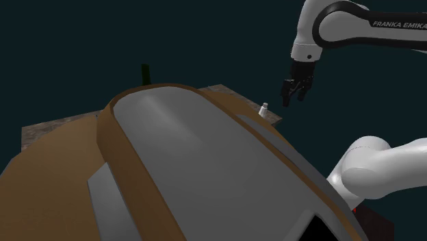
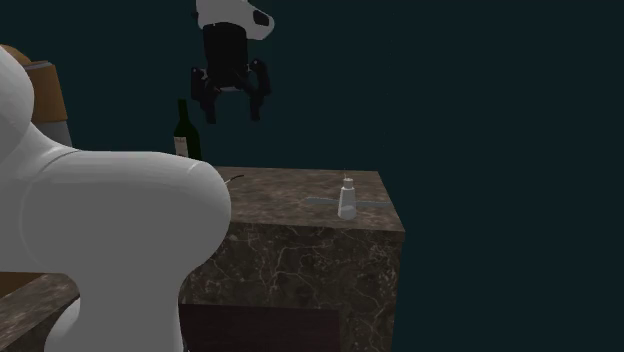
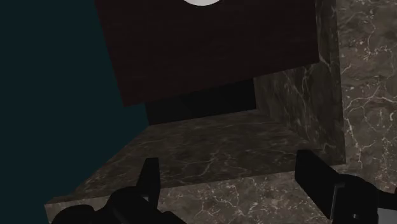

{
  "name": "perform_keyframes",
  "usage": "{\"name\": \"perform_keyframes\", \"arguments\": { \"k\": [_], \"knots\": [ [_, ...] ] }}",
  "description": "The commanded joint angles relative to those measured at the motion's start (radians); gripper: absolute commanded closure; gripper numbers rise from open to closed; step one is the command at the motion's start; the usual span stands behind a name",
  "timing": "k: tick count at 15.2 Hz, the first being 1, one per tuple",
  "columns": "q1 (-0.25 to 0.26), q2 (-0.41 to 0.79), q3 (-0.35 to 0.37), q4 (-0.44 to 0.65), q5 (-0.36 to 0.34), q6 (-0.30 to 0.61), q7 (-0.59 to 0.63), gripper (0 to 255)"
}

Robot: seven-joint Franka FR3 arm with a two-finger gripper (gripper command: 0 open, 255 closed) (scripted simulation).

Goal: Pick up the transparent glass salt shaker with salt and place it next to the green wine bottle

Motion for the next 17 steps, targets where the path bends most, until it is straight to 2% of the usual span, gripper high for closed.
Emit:
{"name": "perform_keyframes", "arguments": {
  "k": [1,10,14,17],
  "knots": [
    [0.0,0.0,0.0,0.0,0.0,0.0,0.0,0],
    [-0.036,0.093,-0.22,-0.098,-0.084,0.334,-0.224,0],
    [-0.032,0.188,-0.327,-0.096,-0.084,0.487,-0.335,0],
    [-0.013,0.278,-0.411,-0.076,-0.057,0.596,-0.43,0]
  ]
}}
